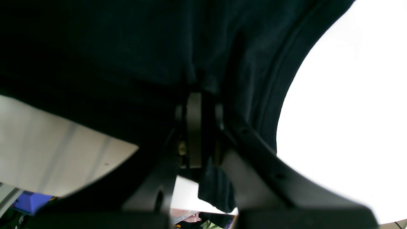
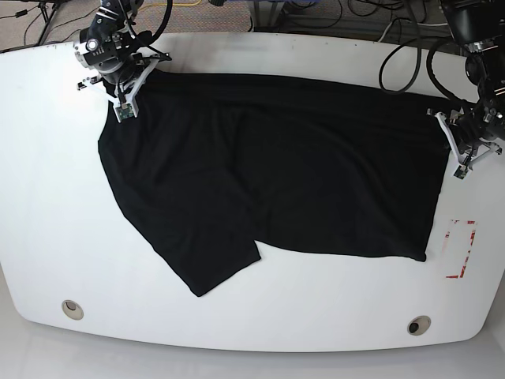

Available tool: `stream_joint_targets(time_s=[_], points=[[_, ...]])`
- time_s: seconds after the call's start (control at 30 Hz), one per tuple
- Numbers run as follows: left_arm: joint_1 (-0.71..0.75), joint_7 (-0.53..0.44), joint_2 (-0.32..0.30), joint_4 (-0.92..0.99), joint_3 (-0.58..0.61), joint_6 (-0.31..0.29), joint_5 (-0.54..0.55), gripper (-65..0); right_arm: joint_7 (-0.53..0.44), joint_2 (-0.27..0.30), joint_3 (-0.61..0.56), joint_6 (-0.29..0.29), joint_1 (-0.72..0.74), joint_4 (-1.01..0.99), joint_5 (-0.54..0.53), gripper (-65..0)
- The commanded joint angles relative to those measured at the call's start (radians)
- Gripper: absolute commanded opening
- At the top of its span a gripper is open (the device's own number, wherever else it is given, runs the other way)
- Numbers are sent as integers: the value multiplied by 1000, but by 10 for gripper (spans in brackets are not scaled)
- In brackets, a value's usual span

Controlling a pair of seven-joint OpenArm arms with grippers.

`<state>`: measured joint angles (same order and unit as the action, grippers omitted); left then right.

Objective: Layout the t-shirt on the table in an organized manner, then fold the t-shirt properly
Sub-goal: 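Drag the held edge with both grippers further back to stretch the shirt flat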

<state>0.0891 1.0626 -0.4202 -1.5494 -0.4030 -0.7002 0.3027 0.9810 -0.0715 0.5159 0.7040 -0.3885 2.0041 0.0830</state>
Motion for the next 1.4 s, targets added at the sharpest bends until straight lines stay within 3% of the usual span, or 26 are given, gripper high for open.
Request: stream_joint_targets(time_s=[0.0,0.1,0.3,0.4,0.67,0.87,1.37], points=[[-27,-3,-21,-6,-7,2,-3,-603,-6,8,3,-6,3,22,10,-633],[-42,-3,-21,-4,-7,2,-1,-521,-6,8,3,-6,4,22,10,-591],[-51,-3,-21,-18,-12,2,5,-325,-7,8,3,-6,4,22,4,-355],[-76,0,-22,-61,-15,2,5,-290,-10,8,3,-6,6,22,2,-276],[-82,72,-10,-207,-60,2,6,-297,-46,2,40,-6,33,25,-55,-315],[-74,71,59,-194,-60,2,-3,-297,-47,2,91,-6,64,13,-167,-317],[51,-51,54,-41,-63,2,-4,-299,-53,5,157,-6,39,-65,-173,-319]])
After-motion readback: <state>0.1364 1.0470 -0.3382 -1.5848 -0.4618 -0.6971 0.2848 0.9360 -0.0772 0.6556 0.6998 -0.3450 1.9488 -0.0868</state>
